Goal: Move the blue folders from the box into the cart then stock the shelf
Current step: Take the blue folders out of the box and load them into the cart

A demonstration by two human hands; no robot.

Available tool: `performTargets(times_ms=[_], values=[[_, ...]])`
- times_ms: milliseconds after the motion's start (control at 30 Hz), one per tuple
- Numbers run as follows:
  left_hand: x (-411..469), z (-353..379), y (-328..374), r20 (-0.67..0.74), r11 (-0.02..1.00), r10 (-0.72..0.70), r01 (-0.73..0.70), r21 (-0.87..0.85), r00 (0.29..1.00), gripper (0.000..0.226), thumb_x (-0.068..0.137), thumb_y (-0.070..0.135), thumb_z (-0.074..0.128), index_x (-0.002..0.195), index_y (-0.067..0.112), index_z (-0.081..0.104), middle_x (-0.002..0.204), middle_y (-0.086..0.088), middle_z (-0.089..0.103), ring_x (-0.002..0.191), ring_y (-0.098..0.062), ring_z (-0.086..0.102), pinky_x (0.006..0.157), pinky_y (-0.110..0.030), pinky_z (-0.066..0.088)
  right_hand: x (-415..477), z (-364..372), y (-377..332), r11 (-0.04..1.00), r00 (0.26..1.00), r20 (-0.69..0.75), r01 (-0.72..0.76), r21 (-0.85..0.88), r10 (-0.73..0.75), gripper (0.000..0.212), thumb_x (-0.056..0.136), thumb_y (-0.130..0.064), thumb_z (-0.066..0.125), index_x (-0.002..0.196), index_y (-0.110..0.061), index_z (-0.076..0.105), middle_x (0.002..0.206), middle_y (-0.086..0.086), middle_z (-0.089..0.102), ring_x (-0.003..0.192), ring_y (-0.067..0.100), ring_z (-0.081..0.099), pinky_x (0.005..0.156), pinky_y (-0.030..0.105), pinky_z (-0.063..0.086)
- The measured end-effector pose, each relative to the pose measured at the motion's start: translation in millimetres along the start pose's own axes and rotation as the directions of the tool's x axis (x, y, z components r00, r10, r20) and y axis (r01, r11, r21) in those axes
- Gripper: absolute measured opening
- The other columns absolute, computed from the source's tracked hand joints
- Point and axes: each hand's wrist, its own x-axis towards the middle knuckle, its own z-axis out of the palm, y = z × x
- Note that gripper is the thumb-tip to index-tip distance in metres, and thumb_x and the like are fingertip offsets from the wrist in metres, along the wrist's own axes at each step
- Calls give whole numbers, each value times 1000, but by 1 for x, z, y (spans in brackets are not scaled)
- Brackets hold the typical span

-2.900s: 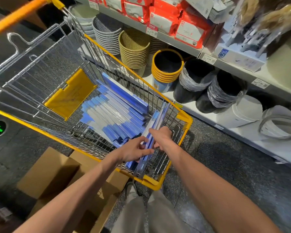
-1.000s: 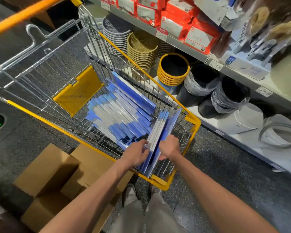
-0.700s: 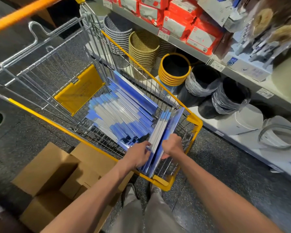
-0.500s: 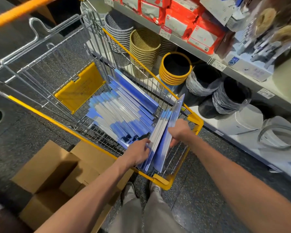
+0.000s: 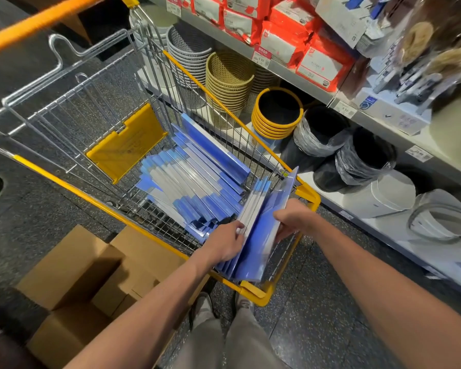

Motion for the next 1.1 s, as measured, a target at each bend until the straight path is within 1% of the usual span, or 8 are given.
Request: performTargets(times_ms=[133, 267, 400, 567, 667, 767, 933, 1100], values=[[-4, 3, 0, 9, 1000, -18, 18, -4, 1000, 41, 106, 28, 41, 144, 13, 46, 112, -11, 71, 89, -27, 68, 86, -37, 53, 10, 12, 4, 999, 998, 48, -42, 24, 41, 21, 103, -22, 51, 85, -13, 48, 42, -4, 60, 52, 8, 69, 49, 16, 51], [-6, 5, -4, 3, 999, -39, 39, 9, 999, 42, 106, 32, 43, 144, 14, 46, 122, -11, 70, 95, -29, 69, 87, -39, 54, 30, 35, 25, 997, 997, -42, 61, 50, -59, 24, 98, -14, 57, 76, -5, 57, 73, 10, 67, 69, 24, 70, 76, 41, 62], [-13, 3, -11, -52, 994, -58, 62, 87, 997, 40, 106, 34, 43, 141, 14, 48, 124, -10, 68, 102, -31, 67, 91, -42, 53, 31, 43, 51, 970, 976, -67, 197, -142, -208, 22, 96, -17, 57, 94, 5, 63, 85, 14, 66, 71, 23, 68, 72, 43, 59], [-27, -4, -32, -143, 912, 12, 48, 407, 990, 45, 104, 44, 40, 139, 17, 51, 99, -5, 75, 104, -27, 67, 108, -48, 40, 8, 58, 78, 750, 948, 87, 297, -591, -307, 32, 103, -31, 46, 103, -2, 61, 109, 18, 66, 105, 32, 60, 88, 38, 47], [-41, -13, -57, -259, 821, 106, 63, 567, 960, 56, 101, 55, 35, 134, 16, 59, 121, -13, 70, 139, -38, 45, 122, -54, 10, 4, 60, 111, 431, 910, 171, 336, -838, -377, 48, 104, -48, 33, 113, -15, 67, 125, 10, 66, 135, 29, 45, 122, 50, 17], [-61, -27, -80, -381, 753, 166, 132, 645, 910, 68, 95, 62, 31, 123, 13, 69, 140, -25, 56, 148, -49, 23, 122, -55, -15, 3, 55, 136, 338, 872, 178, 356, -871, -457, 60, 103, -57, 19, 130, -23, 61, 147, 0, 51, 149, 21, 24, 123, 56, -2], [-75, -41, -90, -209, 713, 11, 139, 687, 978, 88, 89, 79, 15, 146, 22, 50, 162, -12, 31, 155, -34, 4, 124, -57, -2, 0, 48, 148, 335, 860, 166, 356, -872, -482, 78, 95, -68, 1, 136, -26, 53, 154, -2, 40, 150, 18, 21, 121, 50, 20], [-75, -21, -78, -191, 675, 52, 107, 730, 980, 92, 87, 86, 13, 149, 27, 46, 164, -9, 29, 155, -33, 7, 121, -58, 6, 0, 38, 169, 355, 856, 149, 356, -864, -496, 129, 59, -80, -39, 130, -27, 55, 146, -7, 44, 147, 16, 25, 111, 47, 35]])
